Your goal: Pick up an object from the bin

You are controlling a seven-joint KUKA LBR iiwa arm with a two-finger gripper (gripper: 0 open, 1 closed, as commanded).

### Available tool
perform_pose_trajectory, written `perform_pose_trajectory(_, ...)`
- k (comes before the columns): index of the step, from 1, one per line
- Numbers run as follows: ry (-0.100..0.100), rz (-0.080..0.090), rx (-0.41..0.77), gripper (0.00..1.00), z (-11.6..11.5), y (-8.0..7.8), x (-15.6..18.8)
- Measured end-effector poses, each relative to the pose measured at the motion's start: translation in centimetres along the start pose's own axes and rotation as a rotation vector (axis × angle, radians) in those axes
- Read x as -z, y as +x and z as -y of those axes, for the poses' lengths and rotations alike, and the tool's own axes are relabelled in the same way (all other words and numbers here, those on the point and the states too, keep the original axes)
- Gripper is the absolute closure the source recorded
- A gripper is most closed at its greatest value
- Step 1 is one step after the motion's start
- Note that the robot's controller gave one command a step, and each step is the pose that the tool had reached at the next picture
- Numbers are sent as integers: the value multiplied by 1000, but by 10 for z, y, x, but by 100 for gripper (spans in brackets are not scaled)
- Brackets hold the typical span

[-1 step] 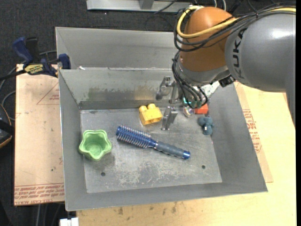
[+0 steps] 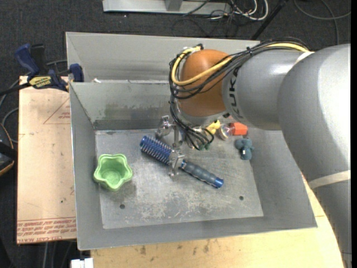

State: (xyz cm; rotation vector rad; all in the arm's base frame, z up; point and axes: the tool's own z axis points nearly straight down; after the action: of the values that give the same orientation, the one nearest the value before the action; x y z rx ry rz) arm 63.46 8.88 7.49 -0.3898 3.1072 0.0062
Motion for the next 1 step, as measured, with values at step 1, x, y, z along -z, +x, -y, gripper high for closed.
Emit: perform_pose_trajectory(1,1,-1,-1,100,2,0,3)
